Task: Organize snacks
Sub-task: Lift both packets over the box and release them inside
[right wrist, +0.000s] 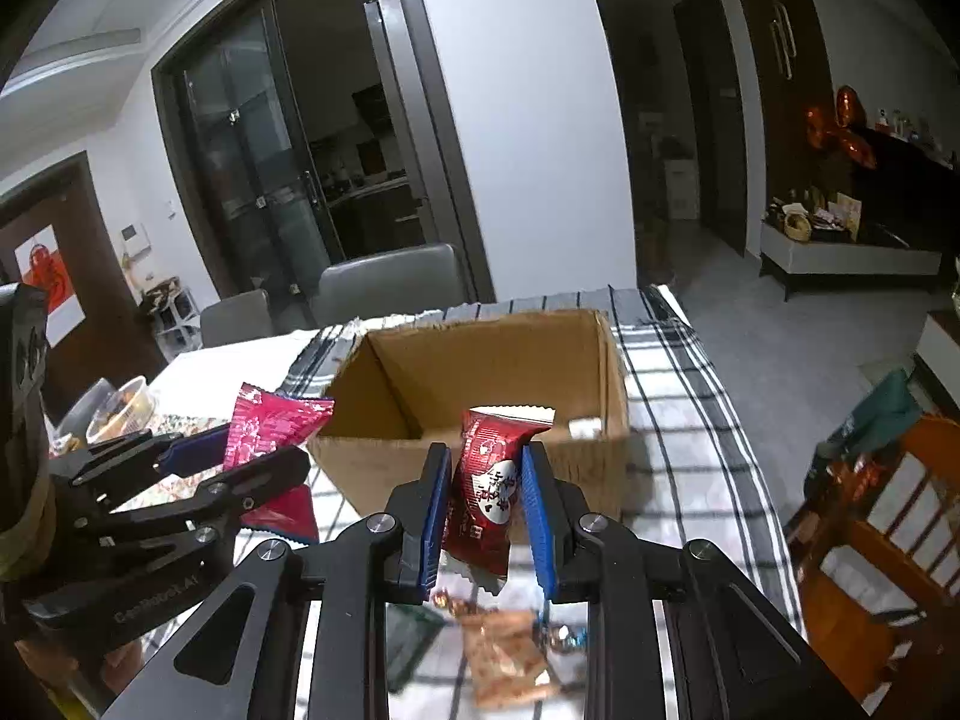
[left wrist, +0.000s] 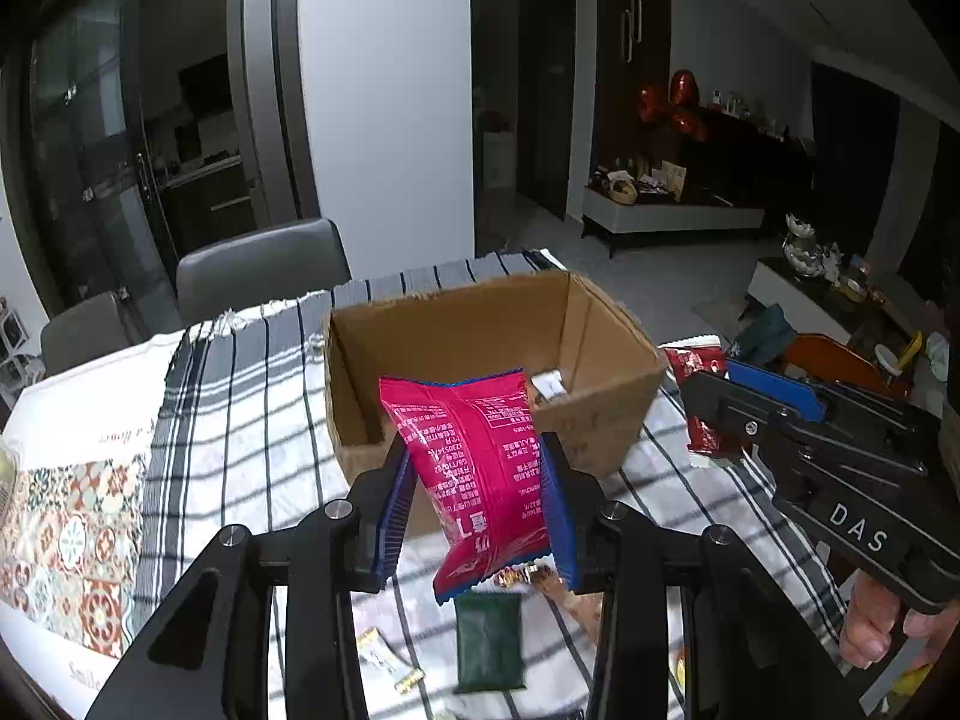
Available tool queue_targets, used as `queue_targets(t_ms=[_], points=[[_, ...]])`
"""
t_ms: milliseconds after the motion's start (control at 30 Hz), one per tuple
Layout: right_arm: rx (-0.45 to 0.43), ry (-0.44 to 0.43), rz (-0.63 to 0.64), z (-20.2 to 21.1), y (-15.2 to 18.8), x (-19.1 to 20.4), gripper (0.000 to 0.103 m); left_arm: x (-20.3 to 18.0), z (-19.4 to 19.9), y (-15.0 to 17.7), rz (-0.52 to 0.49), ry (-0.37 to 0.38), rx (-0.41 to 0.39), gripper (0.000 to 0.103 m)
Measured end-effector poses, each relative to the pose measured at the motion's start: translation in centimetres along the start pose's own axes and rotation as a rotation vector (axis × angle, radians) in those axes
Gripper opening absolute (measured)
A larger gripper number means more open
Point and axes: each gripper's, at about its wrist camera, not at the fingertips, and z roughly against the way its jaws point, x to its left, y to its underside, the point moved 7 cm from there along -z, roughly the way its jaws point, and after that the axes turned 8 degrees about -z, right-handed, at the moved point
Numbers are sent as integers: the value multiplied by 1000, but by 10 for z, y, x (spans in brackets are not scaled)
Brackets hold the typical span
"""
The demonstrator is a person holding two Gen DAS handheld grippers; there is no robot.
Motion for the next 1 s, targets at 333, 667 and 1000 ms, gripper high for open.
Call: queue_targets(t_ms=[333,667,1000], points=[[17,-14,40,-40,-34,2,25,15,-33,-27,-6,1,3,39],[32,9,88,-81,-54,-6,33,31,-71,-46,-23,-20,3,49],[17,27,106,-69,-50,-8,40,30,-57,-41,-11,-40,-5,58]])
